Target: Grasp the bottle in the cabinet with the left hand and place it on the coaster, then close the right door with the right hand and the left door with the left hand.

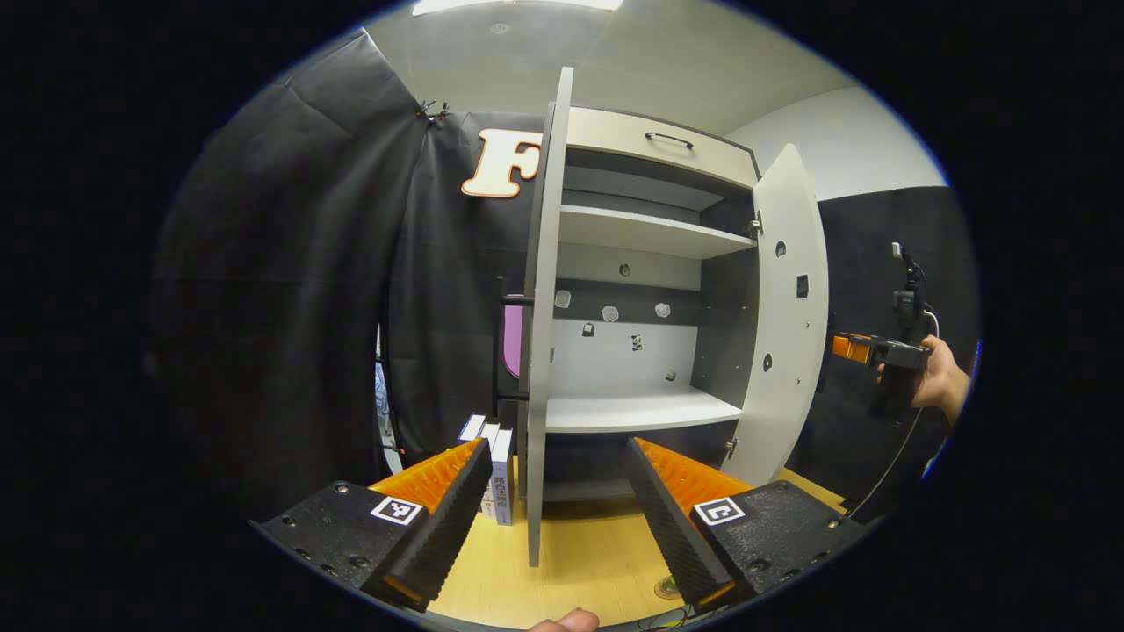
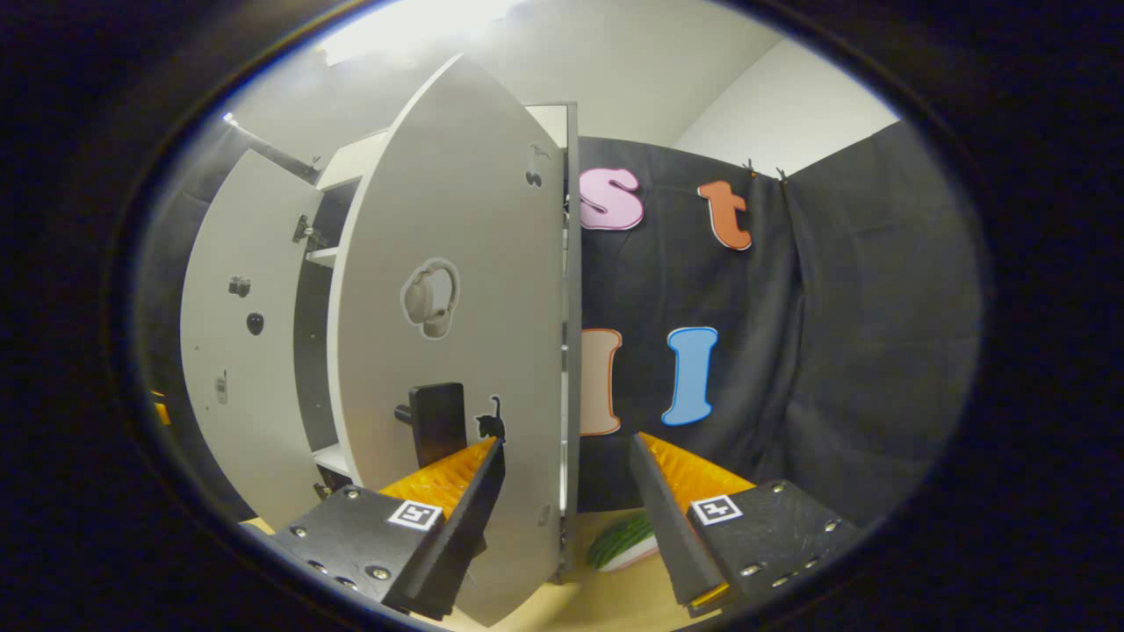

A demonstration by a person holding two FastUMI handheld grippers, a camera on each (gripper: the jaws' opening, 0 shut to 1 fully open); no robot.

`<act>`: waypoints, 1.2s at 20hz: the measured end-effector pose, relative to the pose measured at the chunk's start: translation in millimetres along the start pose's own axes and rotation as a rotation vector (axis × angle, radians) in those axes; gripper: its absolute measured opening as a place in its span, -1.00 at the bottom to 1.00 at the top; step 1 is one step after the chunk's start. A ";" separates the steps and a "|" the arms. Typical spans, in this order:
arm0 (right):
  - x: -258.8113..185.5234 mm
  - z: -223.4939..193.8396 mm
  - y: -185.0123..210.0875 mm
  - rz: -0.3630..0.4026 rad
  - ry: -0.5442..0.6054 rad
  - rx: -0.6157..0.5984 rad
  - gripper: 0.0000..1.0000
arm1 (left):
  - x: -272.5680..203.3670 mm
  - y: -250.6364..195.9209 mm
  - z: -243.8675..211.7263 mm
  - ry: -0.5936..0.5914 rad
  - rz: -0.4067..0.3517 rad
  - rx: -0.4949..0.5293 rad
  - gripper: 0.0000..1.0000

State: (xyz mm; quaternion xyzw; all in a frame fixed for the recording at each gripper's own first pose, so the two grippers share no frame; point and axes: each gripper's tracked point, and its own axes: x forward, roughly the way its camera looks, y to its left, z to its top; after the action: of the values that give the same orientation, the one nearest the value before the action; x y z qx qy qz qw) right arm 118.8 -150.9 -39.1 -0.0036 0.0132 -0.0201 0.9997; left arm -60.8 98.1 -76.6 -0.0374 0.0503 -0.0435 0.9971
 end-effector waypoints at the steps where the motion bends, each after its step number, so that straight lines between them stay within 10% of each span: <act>1: 2.5 -1.4 6.1 0.004 0.000 0.008 0.72 | -0.3 5.3 0.2 -0.003 0.008 0.007 0.93; 24: -24.7 -25.1 84.3 0.181 0.064 0.130 0.89 | 73.4 139.8 31.5 -0.018 0.213 -0.034 0.94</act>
State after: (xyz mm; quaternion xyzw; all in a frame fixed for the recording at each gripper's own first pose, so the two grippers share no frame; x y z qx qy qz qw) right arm 96.9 -65.8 -64.2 0.0632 0.0440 0.0693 0.9946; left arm 26.8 232.5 -63.5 -0.0493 0.0459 0.0638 0.9957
